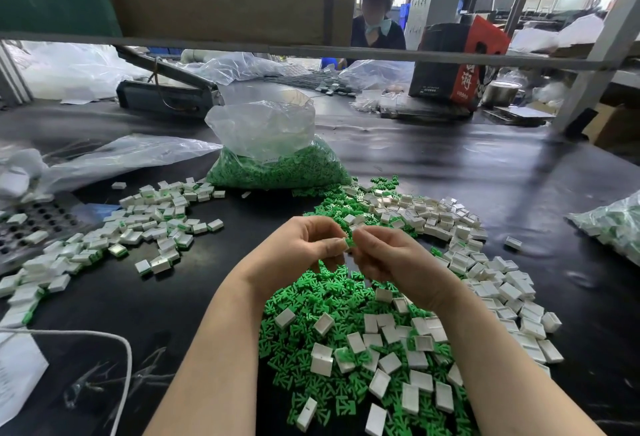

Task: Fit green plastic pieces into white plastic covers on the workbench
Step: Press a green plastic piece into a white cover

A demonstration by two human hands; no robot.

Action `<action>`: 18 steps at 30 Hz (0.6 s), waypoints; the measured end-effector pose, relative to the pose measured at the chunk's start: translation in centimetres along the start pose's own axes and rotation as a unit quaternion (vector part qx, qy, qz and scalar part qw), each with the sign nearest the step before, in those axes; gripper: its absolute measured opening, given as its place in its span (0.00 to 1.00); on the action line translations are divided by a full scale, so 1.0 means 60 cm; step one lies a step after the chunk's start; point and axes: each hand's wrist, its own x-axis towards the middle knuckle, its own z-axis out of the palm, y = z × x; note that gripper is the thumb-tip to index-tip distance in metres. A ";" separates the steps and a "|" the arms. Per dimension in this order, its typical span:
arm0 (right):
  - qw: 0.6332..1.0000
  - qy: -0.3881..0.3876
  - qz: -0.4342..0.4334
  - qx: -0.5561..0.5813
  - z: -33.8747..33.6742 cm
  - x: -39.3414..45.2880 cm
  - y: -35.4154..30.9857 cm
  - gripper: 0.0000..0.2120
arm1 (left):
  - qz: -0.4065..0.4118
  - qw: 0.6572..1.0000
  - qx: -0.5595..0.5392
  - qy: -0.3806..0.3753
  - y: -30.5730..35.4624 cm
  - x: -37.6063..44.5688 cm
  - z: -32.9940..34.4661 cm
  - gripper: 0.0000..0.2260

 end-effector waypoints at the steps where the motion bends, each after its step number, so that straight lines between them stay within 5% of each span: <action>1: 1.000 0.010 -0.011 -0.026 0.001 0.001 -0.002 0.15 | -0.007 1.000 -0.001 0.003 -0.002 0.002 0.001 0.04; 5: 0.991 0.044 -0.033 -0.119 0.007 0.007 -0.001 0.15 | -0.023 0.999 0.005 0.029 -0.007 0.007 0.004 0.05; 12: 0.990 0.070 -0.042 -0.112 0.012 0.012 0.002 0.14 | -0.035 0.999 -0.020 0.023 -0.006 0.009 0.010 0.13; 18: 0.994 0.049 -0.023 -0.091 0.016 0.010 -0.001 0.14 | -0.011 0.999 -0.040 0.019 -0.009 0.010 0.013 0.10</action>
